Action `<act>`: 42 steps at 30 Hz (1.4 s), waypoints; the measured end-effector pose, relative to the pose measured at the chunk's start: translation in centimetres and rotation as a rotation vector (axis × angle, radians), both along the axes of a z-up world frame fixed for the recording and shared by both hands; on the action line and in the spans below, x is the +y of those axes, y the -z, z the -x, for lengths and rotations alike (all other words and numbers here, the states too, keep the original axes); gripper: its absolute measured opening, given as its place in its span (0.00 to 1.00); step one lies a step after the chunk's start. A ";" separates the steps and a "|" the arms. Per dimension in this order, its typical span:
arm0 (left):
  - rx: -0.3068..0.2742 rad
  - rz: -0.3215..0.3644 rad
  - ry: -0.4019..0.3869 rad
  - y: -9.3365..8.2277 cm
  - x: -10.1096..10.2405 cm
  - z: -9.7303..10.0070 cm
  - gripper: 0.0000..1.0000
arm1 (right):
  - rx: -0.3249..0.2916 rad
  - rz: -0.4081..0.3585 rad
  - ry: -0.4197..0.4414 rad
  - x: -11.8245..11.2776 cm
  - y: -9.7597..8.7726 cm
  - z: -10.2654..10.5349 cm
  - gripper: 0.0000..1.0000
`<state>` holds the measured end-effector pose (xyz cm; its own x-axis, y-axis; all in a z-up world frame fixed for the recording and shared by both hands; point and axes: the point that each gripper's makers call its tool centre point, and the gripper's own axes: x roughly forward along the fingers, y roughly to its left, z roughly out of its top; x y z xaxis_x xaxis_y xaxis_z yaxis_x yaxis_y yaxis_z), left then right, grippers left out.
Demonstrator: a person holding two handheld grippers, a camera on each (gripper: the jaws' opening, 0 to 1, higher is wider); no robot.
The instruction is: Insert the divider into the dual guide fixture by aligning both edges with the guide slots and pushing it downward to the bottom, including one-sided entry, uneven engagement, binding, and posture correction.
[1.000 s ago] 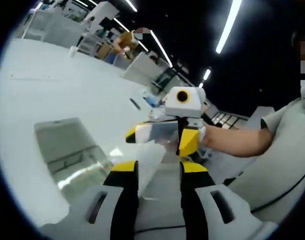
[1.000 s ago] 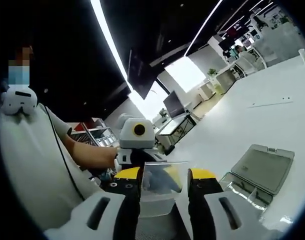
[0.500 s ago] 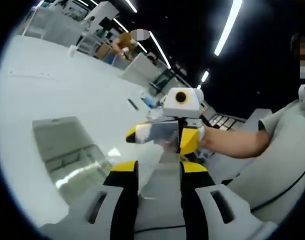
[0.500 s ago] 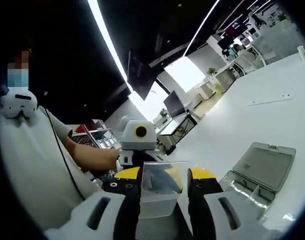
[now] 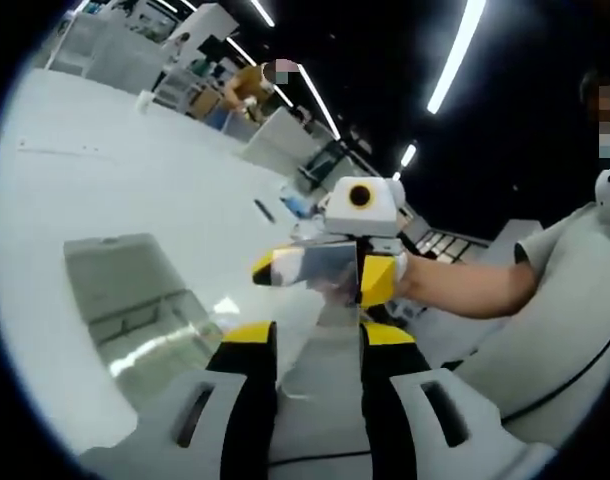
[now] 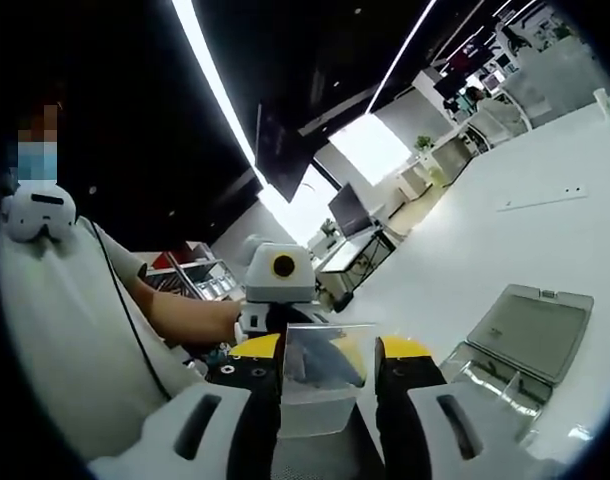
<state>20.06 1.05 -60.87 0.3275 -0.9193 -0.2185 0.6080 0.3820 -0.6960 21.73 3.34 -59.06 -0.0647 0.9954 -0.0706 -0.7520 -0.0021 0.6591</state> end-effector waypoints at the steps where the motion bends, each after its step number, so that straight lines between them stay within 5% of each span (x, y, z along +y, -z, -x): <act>1: 0.000 0.003 0.001 0.0 0.0 0.0 0.29 | 0.006 -0.003 0.002 0.0 0.0 0.0 0.32; 29: 0.022 0.047 0.013 -0.4 -0.1 0.3 0.30 | 0.038 -0.046 -0.007 -0.1 -0.7 0.0 0.31; 42: 0.017 0.042 -0.042 -0.5 0.6 -0.6 0.30 | 0.027 -0.023 0.042 0.2 -0.7 -1.0 0.31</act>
